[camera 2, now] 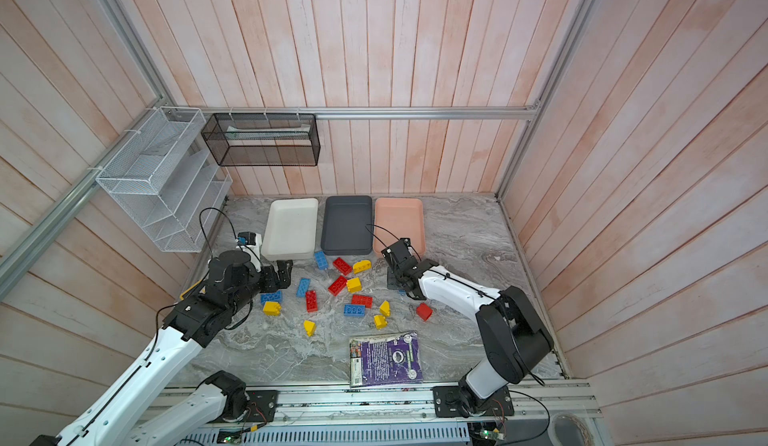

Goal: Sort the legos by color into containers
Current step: 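Carry the blue brick into the pink tray and release it with the right gripper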

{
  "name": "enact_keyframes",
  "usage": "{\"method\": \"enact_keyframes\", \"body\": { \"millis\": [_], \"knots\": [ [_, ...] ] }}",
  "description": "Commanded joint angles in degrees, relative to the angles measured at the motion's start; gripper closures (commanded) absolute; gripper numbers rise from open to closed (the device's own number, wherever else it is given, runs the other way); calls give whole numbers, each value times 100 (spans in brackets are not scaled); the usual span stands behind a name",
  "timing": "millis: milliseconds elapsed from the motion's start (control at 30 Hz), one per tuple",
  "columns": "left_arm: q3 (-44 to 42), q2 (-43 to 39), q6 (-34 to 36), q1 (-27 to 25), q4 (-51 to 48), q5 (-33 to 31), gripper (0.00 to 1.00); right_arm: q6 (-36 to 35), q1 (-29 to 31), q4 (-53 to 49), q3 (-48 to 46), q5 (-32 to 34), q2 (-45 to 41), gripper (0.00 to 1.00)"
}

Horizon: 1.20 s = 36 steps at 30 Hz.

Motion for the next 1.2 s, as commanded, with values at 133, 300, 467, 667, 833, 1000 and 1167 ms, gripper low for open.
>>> {"method": "enact_keyframes", "body": {
  "millis": [133, 300, 467, 667, 833, 1000, 1167],
  "knots": [
    [-99, -35, 90, -20, 59, -24, 0, -602, -453, -240, 1171, -177, 566, 80],
    [-109, -11, 90, -19, 59, 5, 0, -838, -842, -169, 2102, -472, 1182, 80],
    [-110, 49, 109, -14, 59, 1, 0, -1007, -1110, -111, 2941, -741, 1943, 80],
    [-110, 139, 129, -20, 42, -52, 0, -1104, -1439, -150, 3813, -900, 2837, 77],
    [-101, 214, 146, -17, 33, -72, 0, -1157, -1547, -234, 4320, -974, 3235, 66],
    [-100, 231, 167, -20, 33, -75, 0, -1210, -1566, -315, 4531, -967, 3356, 42],
    [-77, 358, 129, -16, 18, 9, 0, -1192, -1575, -277, 4451, -988, 3167, 41]
  ]
}}
